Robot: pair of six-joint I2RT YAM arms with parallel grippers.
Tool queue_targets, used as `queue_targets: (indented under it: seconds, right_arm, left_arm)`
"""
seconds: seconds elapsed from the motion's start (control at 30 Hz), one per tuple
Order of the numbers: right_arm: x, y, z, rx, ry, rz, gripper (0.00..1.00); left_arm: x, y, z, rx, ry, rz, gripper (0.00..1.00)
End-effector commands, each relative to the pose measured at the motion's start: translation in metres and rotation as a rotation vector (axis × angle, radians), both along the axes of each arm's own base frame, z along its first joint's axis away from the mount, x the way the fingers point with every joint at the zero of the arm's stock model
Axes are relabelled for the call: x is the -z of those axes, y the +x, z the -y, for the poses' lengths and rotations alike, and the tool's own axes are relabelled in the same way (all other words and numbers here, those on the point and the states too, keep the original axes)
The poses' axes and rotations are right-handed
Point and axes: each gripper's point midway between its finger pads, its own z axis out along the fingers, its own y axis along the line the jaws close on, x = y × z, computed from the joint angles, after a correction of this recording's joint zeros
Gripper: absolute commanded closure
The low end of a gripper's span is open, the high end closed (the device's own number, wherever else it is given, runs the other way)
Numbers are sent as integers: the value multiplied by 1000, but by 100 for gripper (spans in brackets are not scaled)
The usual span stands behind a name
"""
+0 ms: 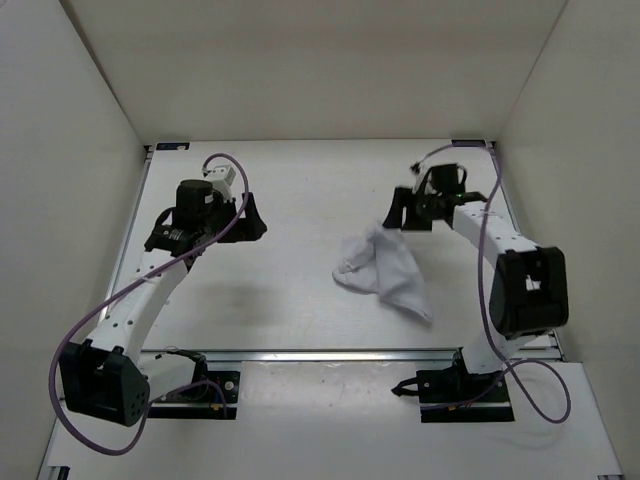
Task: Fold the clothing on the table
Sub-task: Move the skirt to the center of the board
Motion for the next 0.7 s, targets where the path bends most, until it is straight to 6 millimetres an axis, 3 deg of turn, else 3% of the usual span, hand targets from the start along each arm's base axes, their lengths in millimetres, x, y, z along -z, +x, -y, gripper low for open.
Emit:
queue_targets:
  seconds: [0.0, 0.03, 0.1, 0.23, 0.37, 0.47, 0.67]
  right_arm:
    - [32, -38, -16, -56, -22, -113, 36]
    - [26, -40, -20, -64, -13, -87, 24]
    - [16, -43, -23, -55, 21, -60, 17]
    - [-9, -46, -8, -8, 41, -18, 18]
    - [-13, -65, 9, 1, -41, -1, 22]
    - [-10, -82, 11, -16, -120, 28, 23]
    - [33, -113, 24, -14, -206, -33, 29]
  left_arm:
    - [6, -20, 10, 53, -38, -17, 2]
    - [10, -26, 15, 73, -55, -28, 1]
    - [16, -33, 23, 112, -82, -43, 1]
    - [23, -47, 51, 222, -134, -68, 1]
    - [37, -62, 82, 304, -197, -102, 1]
    - [46, -69, 94, 333, -226, -130, 1]
    - [46, -66, 91, 332, -227, -125, 1]
